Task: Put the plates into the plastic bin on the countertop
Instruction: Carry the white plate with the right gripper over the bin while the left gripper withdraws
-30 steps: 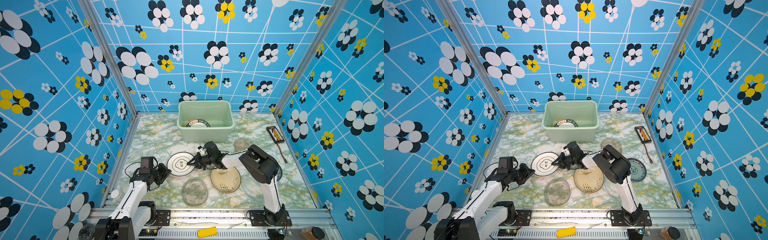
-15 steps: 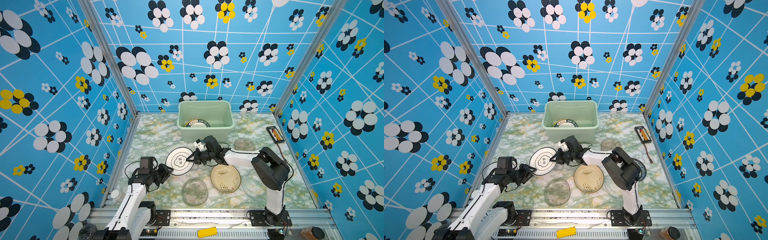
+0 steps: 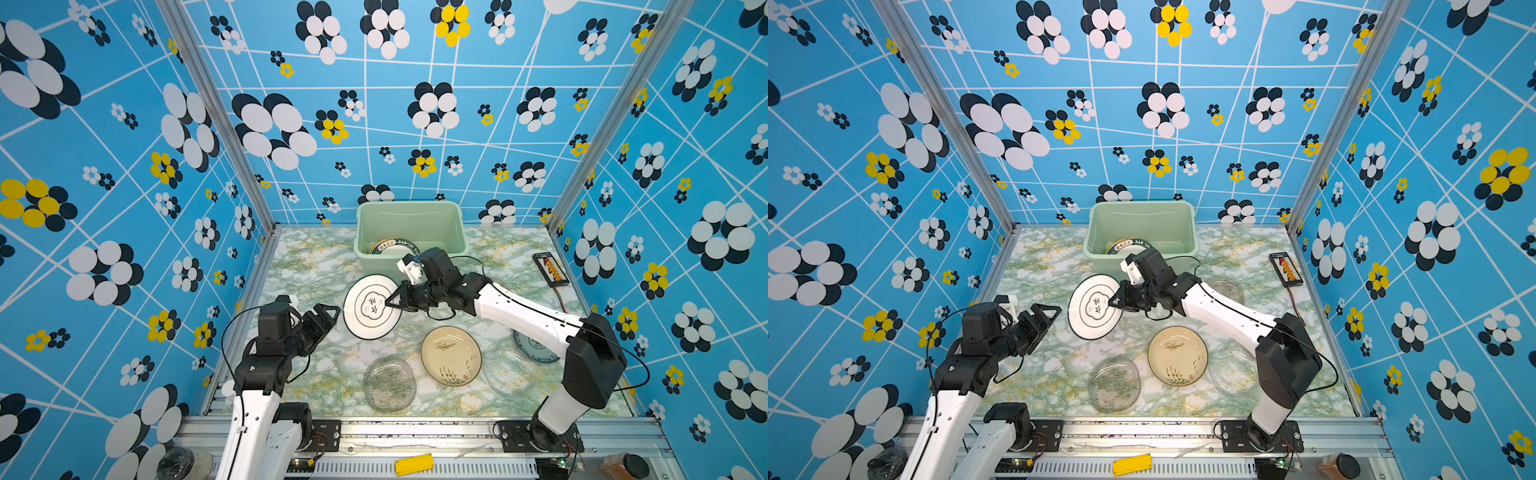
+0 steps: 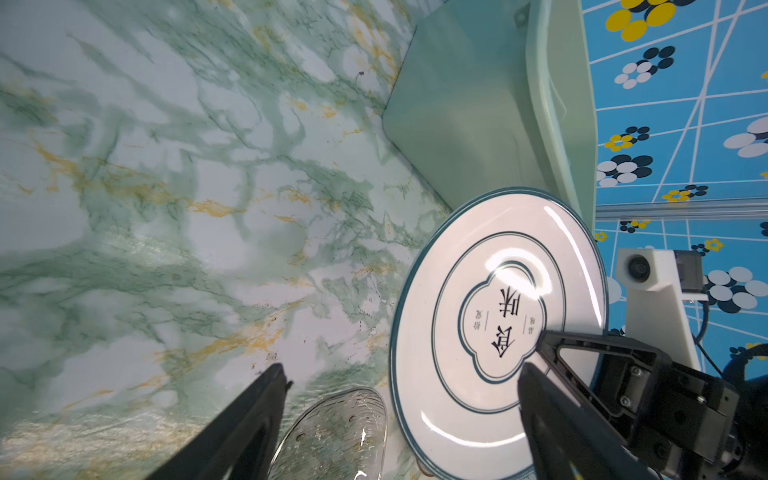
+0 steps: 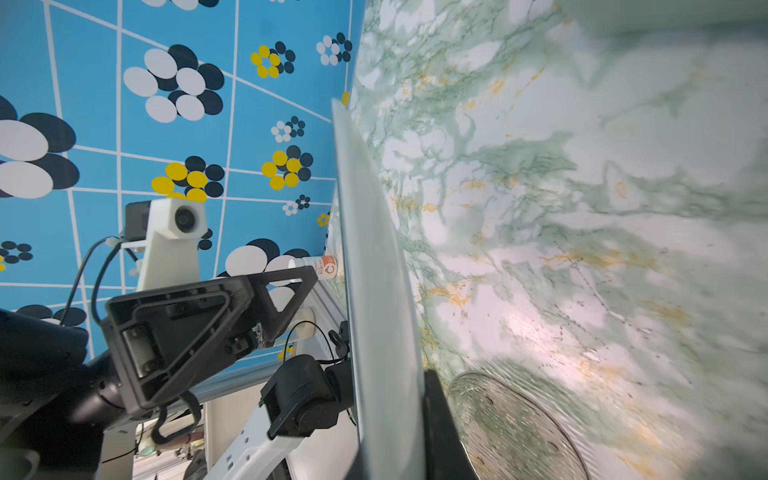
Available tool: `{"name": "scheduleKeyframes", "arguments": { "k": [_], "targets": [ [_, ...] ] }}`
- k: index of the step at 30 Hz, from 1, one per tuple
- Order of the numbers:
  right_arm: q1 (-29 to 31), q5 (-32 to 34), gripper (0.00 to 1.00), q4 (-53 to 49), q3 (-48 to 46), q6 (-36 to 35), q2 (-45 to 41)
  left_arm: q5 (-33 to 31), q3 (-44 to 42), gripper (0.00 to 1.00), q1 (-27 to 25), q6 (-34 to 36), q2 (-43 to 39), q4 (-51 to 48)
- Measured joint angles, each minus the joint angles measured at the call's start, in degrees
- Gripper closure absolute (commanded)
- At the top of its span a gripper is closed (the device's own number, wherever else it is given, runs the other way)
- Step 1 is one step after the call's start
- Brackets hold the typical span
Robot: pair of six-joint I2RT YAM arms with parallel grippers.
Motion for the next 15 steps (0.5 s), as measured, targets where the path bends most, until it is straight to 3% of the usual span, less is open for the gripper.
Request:
{"name": "scheduleKeyframes", "arguments": {
  "k": [8, 15],
  "targets": [
    [-6.47, 4.76, 1.00, -12.09, 12.37, -4.50, -2.99, -0.02, 7.28, 0.09, -0.07, 0.63, 4.68, 1.07],
    [-12.31, 6.43, 1.00, -16.39, 27.85, -4.61, 1.51, -1.92, 11.30, 0.09, -2.47, 0.72, 14.32, 6.36]
  ]
}}
